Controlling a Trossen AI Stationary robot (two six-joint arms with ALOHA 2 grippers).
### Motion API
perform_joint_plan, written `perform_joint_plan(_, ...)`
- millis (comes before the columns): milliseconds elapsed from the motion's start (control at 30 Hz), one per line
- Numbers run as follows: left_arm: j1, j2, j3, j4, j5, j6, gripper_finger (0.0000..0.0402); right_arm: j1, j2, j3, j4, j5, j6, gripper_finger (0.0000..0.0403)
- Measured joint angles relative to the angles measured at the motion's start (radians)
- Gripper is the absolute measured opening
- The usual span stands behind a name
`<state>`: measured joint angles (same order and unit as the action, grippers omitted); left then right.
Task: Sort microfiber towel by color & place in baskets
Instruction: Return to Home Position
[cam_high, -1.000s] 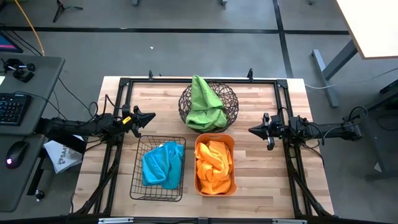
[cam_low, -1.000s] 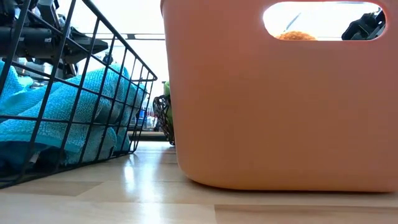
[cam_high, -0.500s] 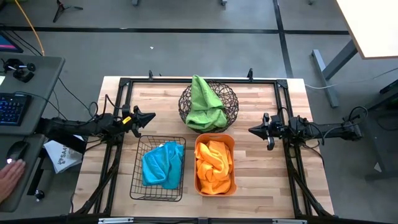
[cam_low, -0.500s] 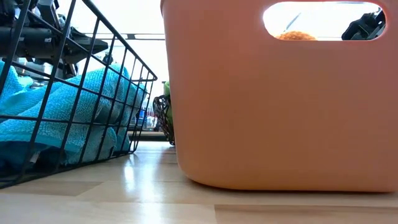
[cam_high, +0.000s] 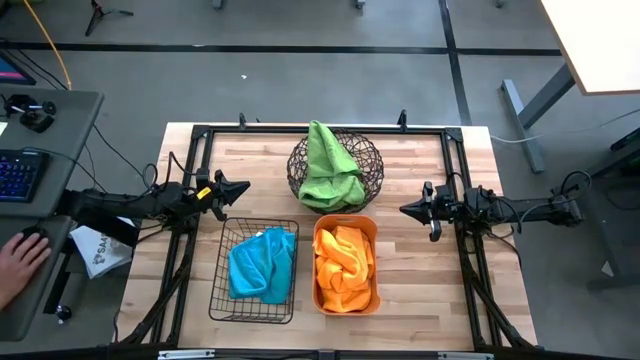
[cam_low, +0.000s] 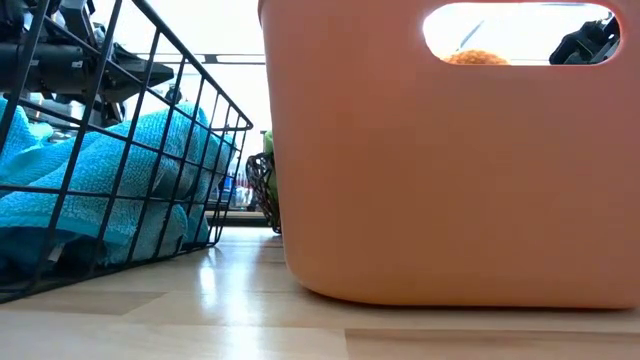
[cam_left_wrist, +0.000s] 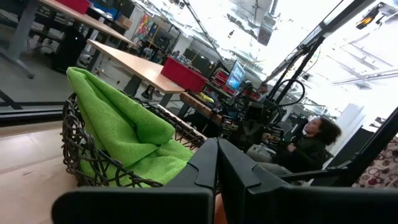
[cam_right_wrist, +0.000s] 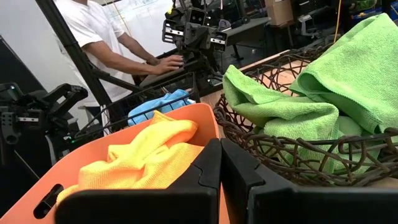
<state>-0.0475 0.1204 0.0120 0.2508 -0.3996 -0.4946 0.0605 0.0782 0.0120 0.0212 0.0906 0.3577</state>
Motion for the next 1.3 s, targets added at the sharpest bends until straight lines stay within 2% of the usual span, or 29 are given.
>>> perform_joint_plan(1300,0.0,0.0,0.0,0.0,0.0,0.0,0.0,0.0,0.0,0.0,0.0,0.0,0.0,0.0)
